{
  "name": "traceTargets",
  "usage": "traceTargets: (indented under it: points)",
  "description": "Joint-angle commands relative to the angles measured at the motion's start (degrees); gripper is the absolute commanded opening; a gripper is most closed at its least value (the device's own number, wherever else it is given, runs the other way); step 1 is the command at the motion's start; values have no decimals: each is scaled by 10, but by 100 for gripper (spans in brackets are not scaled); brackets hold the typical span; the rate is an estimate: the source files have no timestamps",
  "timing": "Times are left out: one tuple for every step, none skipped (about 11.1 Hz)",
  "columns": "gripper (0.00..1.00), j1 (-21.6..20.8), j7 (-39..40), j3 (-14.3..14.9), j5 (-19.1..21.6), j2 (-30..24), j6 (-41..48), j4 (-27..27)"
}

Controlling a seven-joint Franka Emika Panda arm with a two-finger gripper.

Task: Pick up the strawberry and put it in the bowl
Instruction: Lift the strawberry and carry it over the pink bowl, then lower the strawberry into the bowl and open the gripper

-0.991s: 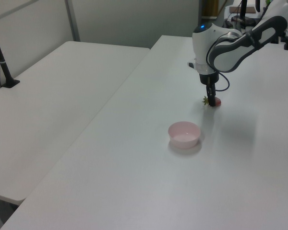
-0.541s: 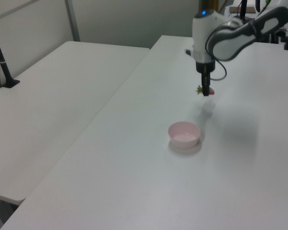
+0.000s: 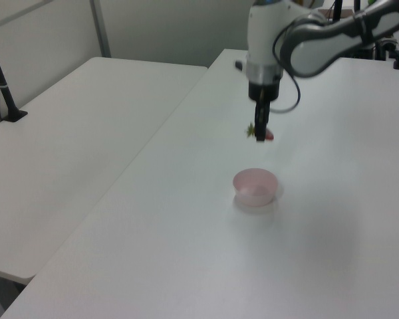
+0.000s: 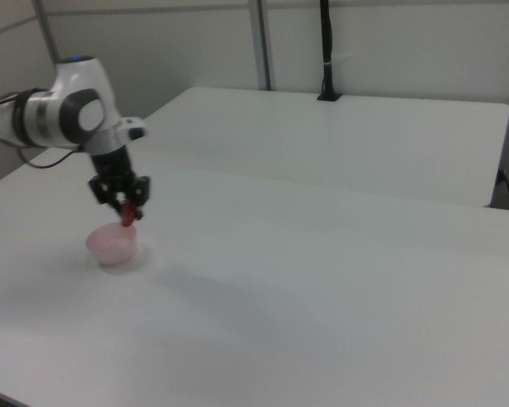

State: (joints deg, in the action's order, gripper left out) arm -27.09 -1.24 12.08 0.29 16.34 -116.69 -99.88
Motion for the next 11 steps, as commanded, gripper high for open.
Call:
traceTargets:
  points:
    - [42, -64, -66, 8, 4, 46, 5, 20]
    - [43, -63, -67, 6, 4, 59, 4, 21]
    - [50, -61, -67, 6, 5, 62, -2, 21]
    - [67, -60, -74, 6, 6, 62, -10, 23]
    - [100, -63, -102, 6, -1, 62, -11, 23]
    - [100, -64, -132, 0, -12, 63, -11, 23]
    - [100, -63, -153, -15, -29, 62, -10, 24]
    - [100, -62, -172, -18, -36, 58, -4, 24]
    - [100, -53, -190, -21, -37, 41, 6, 28]
    - [100, 0, -187, -54, -42, 7, 40, 26]
    - [100, 55, -178, -86, -53, -21, 75, 28]
